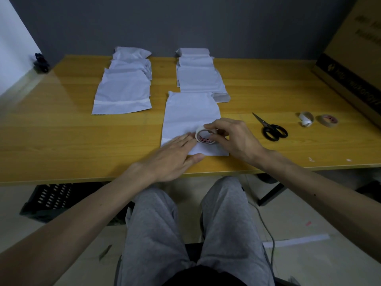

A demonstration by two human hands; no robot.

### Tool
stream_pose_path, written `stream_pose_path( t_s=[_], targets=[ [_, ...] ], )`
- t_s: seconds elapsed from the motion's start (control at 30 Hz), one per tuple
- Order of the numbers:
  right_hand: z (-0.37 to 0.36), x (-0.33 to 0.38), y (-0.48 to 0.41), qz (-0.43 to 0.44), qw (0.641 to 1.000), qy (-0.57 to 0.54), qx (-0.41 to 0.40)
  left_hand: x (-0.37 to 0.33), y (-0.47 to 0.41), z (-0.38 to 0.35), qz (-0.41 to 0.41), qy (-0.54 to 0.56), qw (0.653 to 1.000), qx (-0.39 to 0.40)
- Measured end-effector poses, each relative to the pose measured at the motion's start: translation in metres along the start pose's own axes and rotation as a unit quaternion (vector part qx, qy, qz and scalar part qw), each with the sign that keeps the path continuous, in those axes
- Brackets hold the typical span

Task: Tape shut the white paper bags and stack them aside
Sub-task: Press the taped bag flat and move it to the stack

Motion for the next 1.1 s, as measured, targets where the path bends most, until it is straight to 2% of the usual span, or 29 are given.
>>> stream_pose_path(
  t_s=[0.2,0.4,0.6,1.1],
  targets=[
    [0.002,-0.006,0.0,-0.01,1.0,-0.027,-0.009,0.002,-0.002,-0.006,0.01,-0.003,0.999,0.045],
    [0.002,0.005,-0.001,0.043,0.999,-0.023,-0.011,-0.002,-0.002,-0.001,0.011,0.01,0.998,0.057],
    [0.002,0.014,0.002,0.086,0.996,0.028,0.003,-0.001,0.001,-0.004,0.019,-0.027,0.998,0.046],
    [0.016,0.008,0.011,0.103,0.987,0.119,0.014,0.001,0.0,-0.004,0.025,-0.025,0.998,0.047]
  ],
)
Point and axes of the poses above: each hand's wrist, its own y-axis away from the middle knuckle, its own z-axis out of the back of the hand, x = y × z, the point moved 8 cm from there along -y, towards the middle knuckle, and after that the axes turned 4 degrees about x, right-handed, at the moved point
